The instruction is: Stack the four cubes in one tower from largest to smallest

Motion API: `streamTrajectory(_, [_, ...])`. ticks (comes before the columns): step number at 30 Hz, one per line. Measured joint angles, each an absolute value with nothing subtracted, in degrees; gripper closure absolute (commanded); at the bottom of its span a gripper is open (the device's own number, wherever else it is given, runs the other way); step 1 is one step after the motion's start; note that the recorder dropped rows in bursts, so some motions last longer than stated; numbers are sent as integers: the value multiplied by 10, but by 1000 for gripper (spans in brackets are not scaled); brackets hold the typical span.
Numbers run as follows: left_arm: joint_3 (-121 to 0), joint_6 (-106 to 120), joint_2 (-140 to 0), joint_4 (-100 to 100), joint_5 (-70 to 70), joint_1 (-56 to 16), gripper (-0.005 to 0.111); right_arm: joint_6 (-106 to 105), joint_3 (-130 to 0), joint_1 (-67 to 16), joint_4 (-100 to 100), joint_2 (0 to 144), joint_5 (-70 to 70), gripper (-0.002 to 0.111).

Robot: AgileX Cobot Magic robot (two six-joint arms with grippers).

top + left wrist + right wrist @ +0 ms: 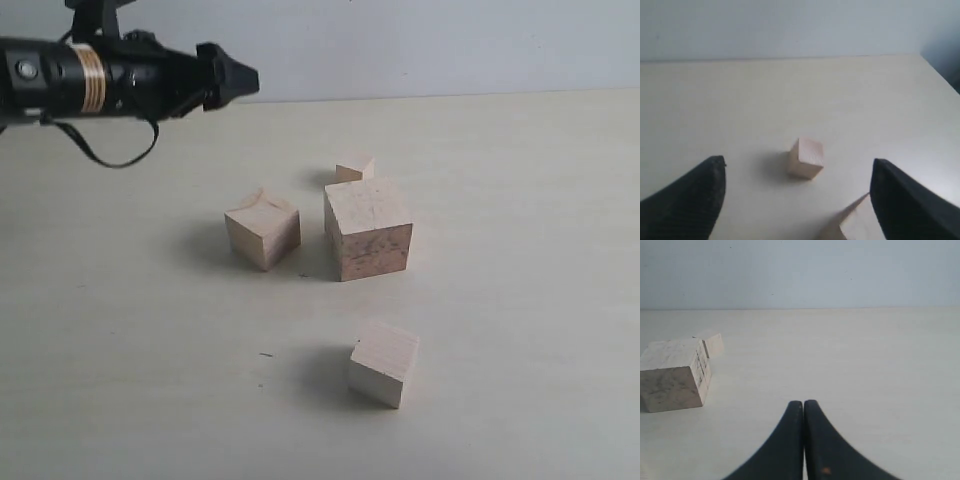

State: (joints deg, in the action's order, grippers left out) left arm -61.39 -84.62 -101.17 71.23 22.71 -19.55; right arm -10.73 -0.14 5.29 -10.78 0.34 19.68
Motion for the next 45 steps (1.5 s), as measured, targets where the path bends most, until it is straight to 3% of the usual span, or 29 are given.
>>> streamTrajectory(8, [-827,-1097,-1125,973,296,-203,31,-107,-1,53,-108,3,197,108])
streamTrajectory(19, [-861,-1118,-1177,998,329,-213,33,-107,-1,53,-108,3,197,108])
streamTrajectory(26, [-861,-982,-1170,1002,471,-204,60,-107,-1,53,-108,3,197,108])
streamTrajectory(28, [-861,-1004,-1165,1002,476,-201,74,-107,-1,53,-108,3,197,108])
streamTrajectory(31, [-862,-1060,-1163,1002,460,-193,105,-107,-1,53,-108,3,197,108])
streamTrajectory(39, [-862,-1190,-1163,1002,343,-150,107,-107,-1,53,-108,3,197,108])
streamTrajectory(45, [-864,-1097,-1157,1003,226,-98,107,-107,-1,53,-108,3,197,108])
